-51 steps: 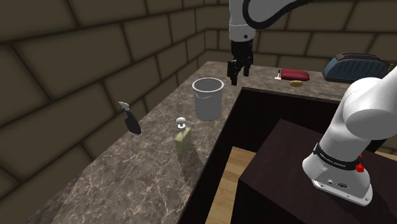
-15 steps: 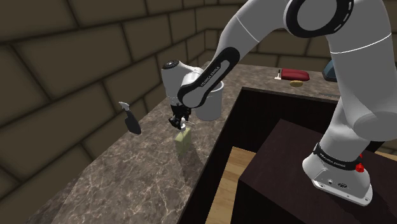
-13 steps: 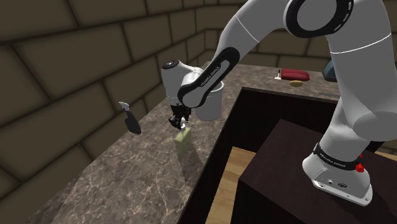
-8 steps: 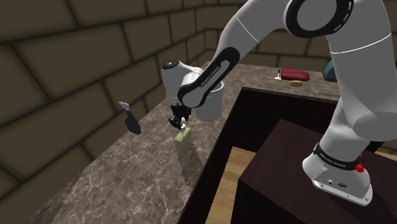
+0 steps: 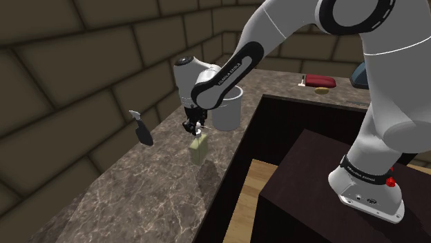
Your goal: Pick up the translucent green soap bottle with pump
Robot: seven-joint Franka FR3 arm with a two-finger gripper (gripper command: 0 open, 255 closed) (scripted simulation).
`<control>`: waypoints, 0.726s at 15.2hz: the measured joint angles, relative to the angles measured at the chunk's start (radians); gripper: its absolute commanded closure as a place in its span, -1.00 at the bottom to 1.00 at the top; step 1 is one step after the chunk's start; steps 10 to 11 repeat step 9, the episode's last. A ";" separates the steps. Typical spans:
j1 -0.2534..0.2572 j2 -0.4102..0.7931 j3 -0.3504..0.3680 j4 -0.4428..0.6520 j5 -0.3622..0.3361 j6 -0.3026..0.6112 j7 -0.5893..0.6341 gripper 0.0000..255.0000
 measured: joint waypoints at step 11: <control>-0.007 -0.067 0.015 0.019 0.030 -0.084 -0.026 1.00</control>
